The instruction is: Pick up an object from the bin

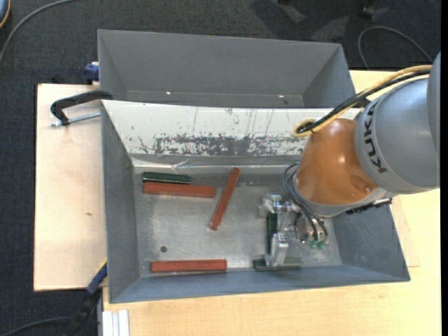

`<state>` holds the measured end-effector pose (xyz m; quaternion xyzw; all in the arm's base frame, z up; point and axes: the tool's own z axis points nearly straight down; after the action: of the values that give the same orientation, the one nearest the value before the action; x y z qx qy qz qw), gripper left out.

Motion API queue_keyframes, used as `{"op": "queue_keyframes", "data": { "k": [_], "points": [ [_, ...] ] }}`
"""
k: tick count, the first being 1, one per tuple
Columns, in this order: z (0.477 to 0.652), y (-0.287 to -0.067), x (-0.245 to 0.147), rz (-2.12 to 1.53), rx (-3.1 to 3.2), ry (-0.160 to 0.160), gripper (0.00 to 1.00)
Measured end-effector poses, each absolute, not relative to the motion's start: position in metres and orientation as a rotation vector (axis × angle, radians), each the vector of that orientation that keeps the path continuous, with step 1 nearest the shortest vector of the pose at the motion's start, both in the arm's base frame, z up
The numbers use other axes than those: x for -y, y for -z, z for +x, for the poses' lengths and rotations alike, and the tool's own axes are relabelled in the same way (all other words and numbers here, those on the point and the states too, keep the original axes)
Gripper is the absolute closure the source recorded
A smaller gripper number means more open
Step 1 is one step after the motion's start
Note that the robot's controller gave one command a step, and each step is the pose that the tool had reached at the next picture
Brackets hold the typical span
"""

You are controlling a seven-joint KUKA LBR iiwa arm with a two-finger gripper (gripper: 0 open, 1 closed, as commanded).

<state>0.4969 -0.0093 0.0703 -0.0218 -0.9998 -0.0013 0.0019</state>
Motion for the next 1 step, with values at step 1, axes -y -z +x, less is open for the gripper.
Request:
{"op": "queue_keyframes", "data": {
  "k": [1],
  "points": [
    [0.5367,-0.0711,0.0715,0.155,3.145,-0.004,0.0]
  ]
}}
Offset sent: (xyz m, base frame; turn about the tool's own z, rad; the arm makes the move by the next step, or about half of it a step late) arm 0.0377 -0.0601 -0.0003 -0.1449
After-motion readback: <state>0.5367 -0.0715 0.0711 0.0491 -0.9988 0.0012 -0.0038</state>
